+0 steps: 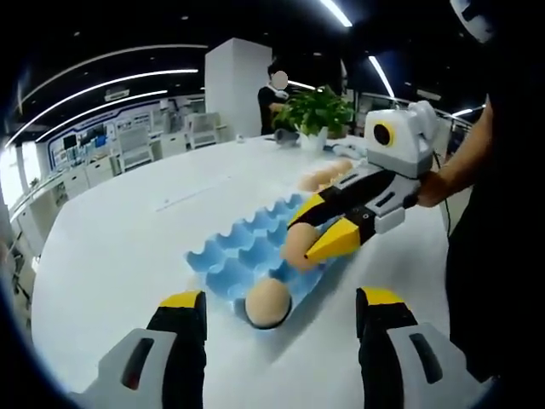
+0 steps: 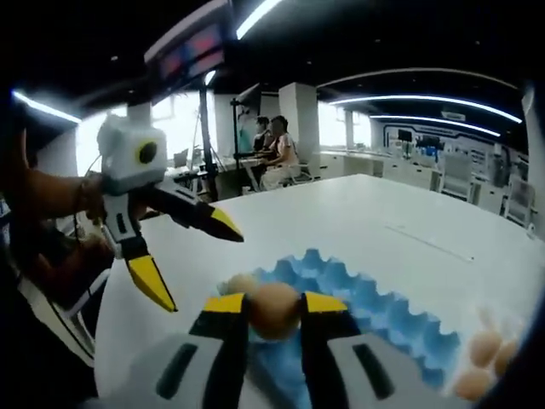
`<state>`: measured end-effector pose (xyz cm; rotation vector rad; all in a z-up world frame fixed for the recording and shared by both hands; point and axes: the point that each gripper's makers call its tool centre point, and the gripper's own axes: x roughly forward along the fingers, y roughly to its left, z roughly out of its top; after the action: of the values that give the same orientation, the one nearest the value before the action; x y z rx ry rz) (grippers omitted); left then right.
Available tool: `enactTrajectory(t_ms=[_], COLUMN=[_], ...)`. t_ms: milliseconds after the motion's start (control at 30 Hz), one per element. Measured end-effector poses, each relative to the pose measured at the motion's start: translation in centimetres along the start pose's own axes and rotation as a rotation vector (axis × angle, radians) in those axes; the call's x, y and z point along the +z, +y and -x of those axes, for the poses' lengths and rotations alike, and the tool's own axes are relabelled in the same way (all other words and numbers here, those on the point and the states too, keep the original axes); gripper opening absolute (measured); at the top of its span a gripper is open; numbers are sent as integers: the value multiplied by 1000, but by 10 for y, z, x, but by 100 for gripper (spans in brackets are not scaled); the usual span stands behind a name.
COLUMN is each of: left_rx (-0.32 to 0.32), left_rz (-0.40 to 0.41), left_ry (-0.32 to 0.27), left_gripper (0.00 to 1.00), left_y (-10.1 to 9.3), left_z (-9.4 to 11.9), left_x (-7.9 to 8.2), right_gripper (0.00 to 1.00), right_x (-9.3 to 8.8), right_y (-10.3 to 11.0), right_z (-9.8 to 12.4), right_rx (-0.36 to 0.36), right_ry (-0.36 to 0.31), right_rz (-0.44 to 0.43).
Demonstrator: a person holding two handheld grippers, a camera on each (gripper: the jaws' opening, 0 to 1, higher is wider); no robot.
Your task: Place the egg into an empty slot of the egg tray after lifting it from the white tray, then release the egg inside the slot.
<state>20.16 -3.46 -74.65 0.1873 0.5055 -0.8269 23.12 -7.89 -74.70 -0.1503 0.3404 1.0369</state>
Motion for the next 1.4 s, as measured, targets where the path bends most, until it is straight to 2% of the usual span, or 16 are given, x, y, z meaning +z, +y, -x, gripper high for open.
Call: enactTrajectory(t_ms=[567,1000,1100,1133,1167,1233,1400], left_rx=[-6,-1,-1,-2,-3,-2,-2], left_rz=[5,1,-2,-1,-3,-5,-10], left_ry=[-6,-2,-1,-1,0,1,2], left_gripper=[71,71,71,71,70,70,70], left_y=[1,4,4,4,3,3,0], left_z=[-1,1,1,1,1,1,1], left_x=[2,4,4,5,5,5,7], right_gripper=[23,24,24,24,25,25,25], right_x=[-18,-22,-23,-23,-22,-25,-27], right_y=[9,11,11,12,13,13,14], right_z=[-14,-14,-14,-14,-14,-12,-8], right_rx=[48,56,58,63,64,60,64], right_ry=[37,39,39,38,28,26,16], right_rz=[65,98,124,195,213,190,255])
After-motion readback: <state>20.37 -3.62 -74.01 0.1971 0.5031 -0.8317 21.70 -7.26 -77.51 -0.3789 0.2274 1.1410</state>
